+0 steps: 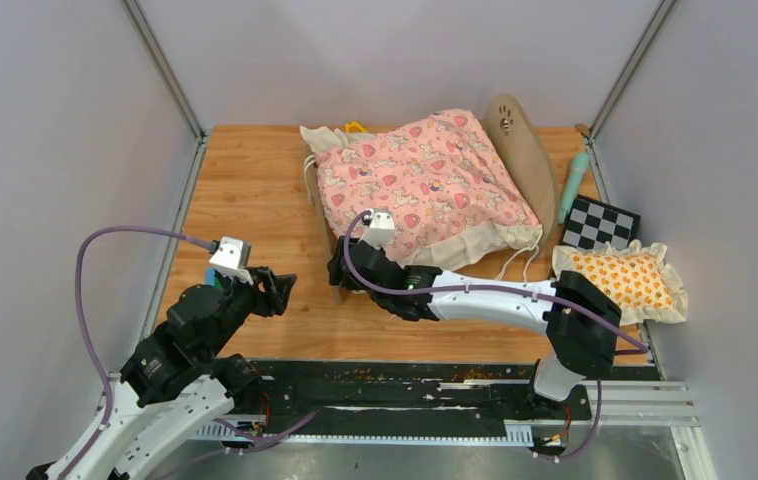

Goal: Set up the pet bed
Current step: Cross the ropes on the bed frame.

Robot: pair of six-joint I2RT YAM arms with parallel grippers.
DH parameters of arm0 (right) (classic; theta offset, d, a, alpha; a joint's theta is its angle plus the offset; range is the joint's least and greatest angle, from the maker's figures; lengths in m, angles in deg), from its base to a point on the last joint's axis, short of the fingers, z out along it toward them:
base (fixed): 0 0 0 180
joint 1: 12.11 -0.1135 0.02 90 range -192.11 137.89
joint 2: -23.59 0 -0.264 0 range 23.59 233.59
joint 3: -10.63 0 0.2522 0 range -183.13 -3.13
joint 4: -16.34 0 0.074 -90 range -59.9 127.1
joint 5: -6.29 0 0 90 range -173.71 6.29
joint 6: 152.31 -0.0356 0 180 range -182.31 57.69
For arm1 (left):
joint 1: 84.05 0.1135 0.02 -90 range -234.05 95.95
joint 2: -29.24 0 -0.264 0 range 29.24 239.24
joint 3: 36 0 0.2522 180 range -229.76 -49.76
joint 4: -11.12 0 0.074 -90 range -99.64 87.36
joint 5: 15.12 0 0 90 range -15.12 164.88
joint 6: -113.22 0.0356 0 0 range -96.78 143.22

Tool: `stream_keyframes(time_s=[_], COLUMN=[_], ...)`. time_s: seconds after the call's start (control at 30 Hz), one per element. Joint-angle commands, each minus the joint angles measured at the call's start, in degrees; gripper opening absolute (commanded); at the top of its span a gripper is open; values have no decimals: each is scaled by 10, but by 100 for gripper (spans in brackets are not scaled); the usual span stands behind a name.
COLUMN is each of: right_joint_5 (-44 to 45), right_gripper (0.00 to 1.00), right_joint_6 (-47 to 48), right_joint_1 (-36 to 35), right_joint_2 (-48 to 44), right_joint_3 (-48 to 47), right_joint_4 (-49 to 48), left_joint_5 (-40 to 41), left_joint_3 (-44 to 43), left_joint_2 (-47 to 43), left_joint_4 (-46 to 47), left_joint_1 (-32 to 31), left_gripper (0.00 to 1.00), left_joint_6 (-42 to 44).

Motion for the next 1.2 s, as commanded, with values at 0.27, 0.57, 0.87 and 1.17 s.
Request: stream_keyframes(time_s=[0.27, 0.57, 0.87, 1.17], right_joint_5=[44, -8, -93, -137], right_gripper=[54, 52, 50, 49], right_joint_6=[29, 105, 244, 330], right_joint_1=[-11, -11, -11, -18], right_joint_2=[-17, -85, -239, -321], right_joint_3=[-60, 5, 168, 427], right_joint_4=[91, 25, -23, -324], left_joint_5=[-6, -8, -19, -14], left_joint_3=[4, 7, 9, 26], left_joint_2=[-1, 2, 65, 174], left_joint_4=[23, 28, 89, 198], left_joint_1=[-2, -2, -2, -2], left_gripper=[68, 69, 81, 83], left_joint_6=[5, 10, 21, 4])
